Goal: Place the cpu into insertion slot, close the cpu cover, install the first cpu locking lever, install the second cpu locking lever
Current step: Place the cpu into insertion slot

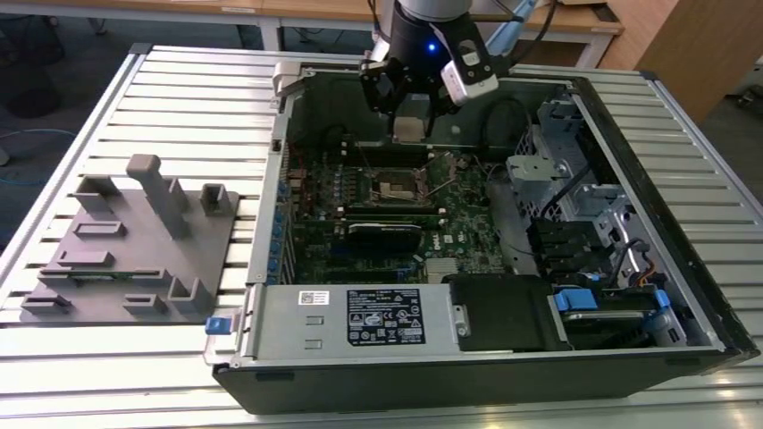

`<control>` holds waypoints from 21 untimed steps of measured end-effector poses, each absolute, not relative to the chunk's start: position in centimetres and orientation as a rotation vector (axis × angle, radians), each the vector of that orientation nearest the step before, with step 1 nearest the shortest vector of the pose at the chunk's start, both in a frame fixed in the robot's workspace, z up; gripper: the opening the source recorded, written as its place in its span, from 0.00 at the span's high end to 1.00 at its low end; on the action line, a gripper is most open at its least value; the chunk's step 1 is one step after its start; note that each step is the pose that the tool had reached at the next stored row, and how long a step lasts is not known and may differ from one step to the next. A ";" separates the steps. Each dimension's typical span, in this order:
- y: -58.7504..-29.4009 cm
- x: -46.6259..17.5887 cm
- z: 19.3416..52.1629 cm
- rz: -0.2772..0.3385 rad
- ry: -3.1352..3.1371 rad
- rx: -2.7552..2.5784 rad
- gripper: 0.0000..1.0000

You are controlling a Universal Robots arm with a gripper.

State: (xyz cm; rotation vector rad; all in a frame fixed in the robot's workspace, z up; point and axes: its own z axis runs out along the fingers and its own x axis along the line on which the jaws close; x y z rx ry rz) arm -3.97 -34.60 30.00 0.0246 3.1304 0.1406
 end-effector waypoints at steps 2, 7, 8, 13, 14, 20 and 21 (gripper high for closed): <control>-34.6 -4.0 29.9 0.142 3.130 0.025 0.46; -34.6 -4.0 29.4 0.142 3.130 0.025 0.46; -34.6 -4.0 29.4 0.141 3.130 0.025 0.46; -34.6 -4.0 29.4 0.141 3.130 0.025 0.46; -34.6 -4.0 29.4 0.142 3.130 0.025 0.46; -34.6 -4.1 29.1 0.141 3.130 0.025 0.46; -34.6 -4.1 29.1 0.141 3.130 0.025 0.46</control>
